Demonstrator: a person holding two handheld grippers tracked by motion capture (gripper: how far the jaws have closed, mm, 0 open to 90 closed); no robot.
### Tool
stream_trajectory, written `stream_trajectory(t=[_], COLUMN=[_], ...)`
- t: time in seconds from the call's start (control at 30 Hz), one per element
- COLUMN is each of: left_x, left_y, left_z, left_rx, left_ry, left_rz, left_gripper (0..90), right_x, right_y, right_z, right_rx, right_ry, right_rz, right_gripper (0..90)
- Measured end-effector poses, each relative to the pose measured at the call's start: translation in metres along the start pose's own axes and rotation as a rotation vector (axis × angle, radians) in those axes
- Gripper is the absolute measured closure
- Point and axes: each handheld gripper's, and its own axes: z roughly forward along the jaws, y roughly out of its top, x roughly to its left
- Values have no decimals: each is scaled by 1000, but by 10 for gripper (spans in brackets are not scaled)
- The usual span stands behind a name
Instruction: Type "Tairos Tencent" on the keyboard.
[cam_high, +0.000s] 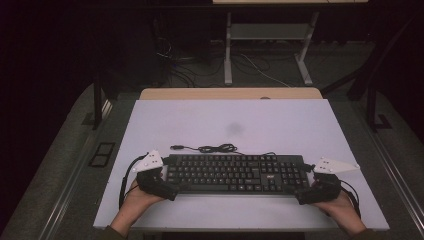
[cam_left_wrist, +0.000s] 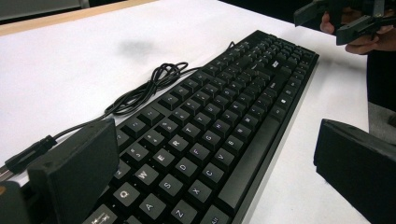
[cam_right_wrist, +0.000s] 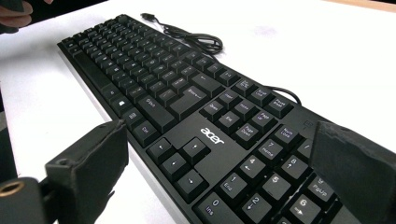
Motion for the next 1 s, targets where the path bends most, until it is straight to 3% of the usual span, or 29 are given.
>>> stream_trajectory(t=[0.6,1.0], left_x=[2,2], left_y=[1,-1], left_z=[2,-3], left_rx=[-7,-23], left_ry=[7,6], left_rz=[-6,-12], left_gripper=[0,0], right_x=[0,4], right_y=[2,16], right_z=[4,14], right_rx=[8,-15], right_ry=[-4,2], right_rz=[-2,3], right_gripper=[42,43])
